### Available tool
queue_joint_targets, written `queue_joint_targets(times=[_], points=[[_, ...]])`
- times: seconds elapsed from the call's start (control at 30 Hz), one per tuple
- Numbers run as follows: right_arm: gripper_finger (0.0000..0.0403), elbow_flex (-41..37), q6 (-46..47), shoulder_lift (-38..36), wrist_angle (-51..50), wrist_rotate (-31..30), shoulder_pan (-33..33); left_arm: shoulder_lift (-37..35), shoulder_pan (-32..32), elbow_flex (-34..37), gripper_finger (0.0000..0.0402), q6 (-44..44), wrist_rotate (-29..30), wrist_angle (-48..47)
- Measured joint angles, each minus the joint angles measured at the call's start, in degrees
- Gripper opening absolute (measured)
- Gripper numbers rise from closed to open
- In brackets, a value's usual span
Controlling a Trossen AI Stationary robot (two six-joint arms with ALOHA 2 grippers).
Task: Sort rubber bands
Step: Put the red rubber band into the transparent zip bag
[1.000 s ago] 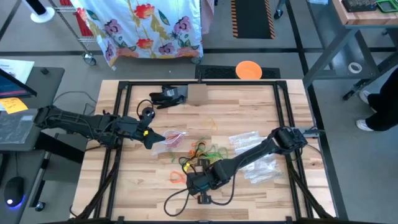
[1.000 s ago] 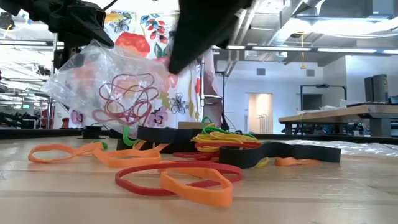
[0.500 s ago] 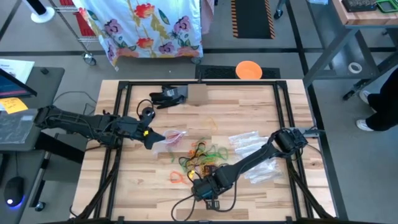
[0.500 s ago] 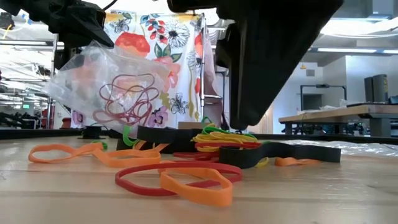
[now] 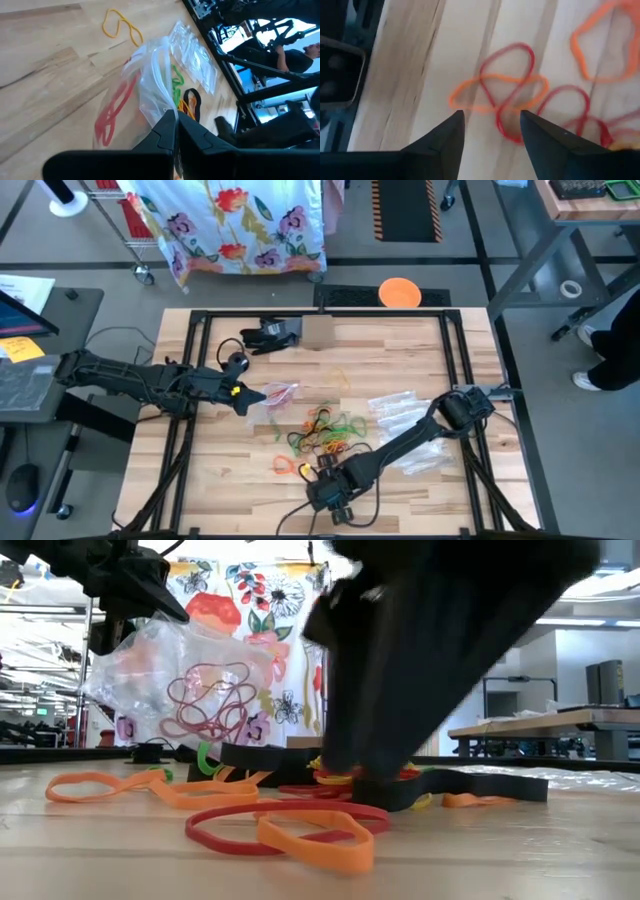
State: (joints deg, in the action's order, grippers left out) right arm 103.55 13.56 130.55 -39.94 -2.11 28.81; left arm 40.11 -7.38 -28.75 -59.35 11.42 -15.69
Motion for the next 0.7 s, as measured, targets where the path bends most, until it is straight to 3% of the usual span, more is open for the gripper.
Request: queue_joint_targets(times=[0.2, 0.4, 0.7], points=[[0.0156, 0.2, -0.1, 2.2, -4.7, -0.9, -0.1, 0.0, 0.0, 0.0, 0.0000, 0.2, 0.0, -0.1], [0.0021, 0.4, -0.3, 2.0, -7.2, -1.5, -0.2, 0.0, 0.0, 0.0, 0.0000, 0.2, 0.0, -0.1], [0.0002, 10.0, -2.1, -0.8, -19.4, -4.9, -0.5, 0.0, 0.0, 0.0, 0.0000, 0.3, 1.5, 0.0]])
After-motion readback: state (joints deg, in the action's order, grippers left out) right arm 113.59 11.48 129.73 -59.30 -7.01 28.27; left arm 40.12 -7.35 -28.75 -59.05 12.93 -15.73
